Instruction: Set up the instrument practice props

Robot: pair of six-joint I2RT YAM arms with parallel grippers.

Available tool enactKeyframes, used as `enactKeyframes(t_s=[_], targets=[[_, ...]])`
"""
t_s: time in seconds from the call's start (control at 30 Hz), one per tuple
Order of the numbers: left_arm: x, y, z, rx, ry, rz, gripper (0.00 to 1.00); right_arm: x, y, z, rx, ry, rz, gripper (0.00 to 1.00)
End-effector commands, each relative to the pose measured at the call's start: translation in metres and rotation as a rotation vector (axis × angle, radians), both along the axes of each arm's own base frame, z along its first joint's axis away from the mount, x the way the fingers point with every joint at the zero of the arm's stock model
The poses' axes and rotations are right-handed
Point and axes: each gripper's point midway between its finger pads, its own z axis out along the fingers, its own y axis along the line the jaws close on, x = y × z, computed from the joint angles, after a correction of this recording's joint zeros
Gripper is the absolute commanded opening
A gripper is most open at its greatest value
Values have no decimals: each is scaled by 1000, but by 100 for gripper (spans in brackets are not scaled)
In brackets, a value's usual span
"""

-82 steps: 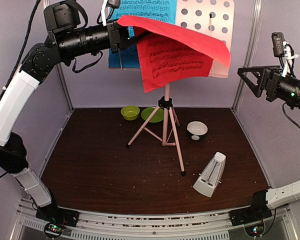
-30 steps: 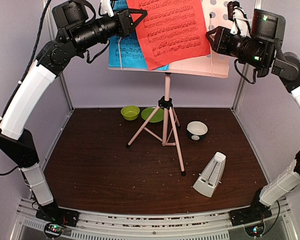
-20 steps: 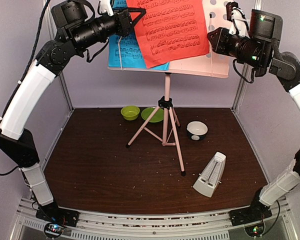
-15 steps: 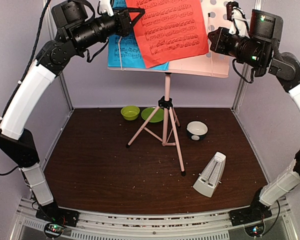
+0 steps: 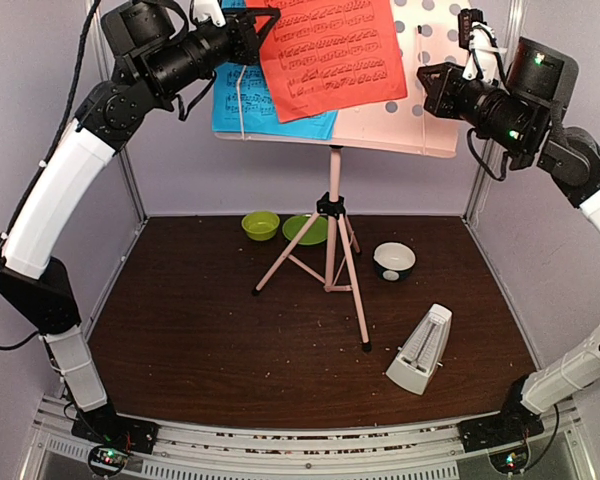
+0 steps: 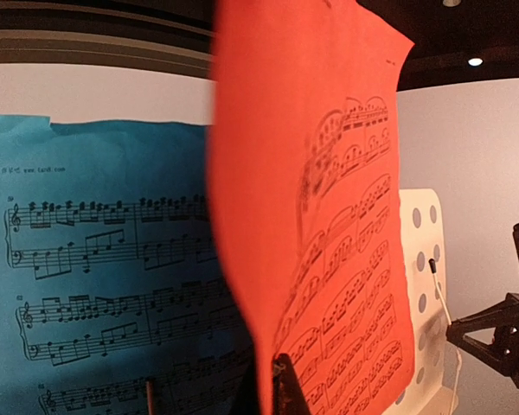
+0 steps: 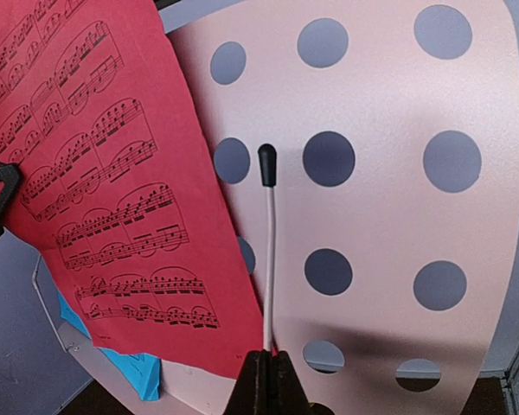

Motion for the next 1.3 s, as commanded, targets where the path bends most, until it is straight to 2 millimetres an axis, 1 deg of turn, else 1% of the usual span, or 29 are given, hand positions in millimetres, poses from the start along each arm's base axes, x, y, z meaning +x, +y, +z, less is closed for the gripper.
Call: enactKeyframes(t_s=[0.0, 0.2, 0.3, 0.5, 0.57, 0.67, 0.9, 1.07, 1.17, 1.27], targets=[[-5, -5, 19, -51, -77, -27, 0, -6, -3, 8, -43, -76, 14, 0], [-9, -21, 19, -9, -163, -72, 0, -8, 2, 7, -90, -116, 47, 0], [-15, -32, 21, -5, -219, -126, 0, -9, 4, 6, -101, -130, 64, 0], [-14, -44, 24, -41, -261, -157, 0, -11, 7, 3, -108, -143, 90, 0], [-16, -51, 21, -28, -286, -177, 0, -12, 7, 3, -105, -146, 101, 0], [-15, -63, 10, 19, -304, -192, 0, -13, 11, 0, -115, -143, 120, 0], [-16, -73, 4, 34, -312, -211, 0, -13, 14, -2, -127, -148, 138, 0], [-17, -84, -6, 75, -322, -208, 0, -12, 18, -3, -125, -149, 153, 0], [-19, -89, -8, 82, -331, -209, 0, -12, 19, -4, -127, -147, 156, 0], [-17, -92, -11, 94, -331, -195, 0, -12, 19, -5, -131, -142, 157, 0]])
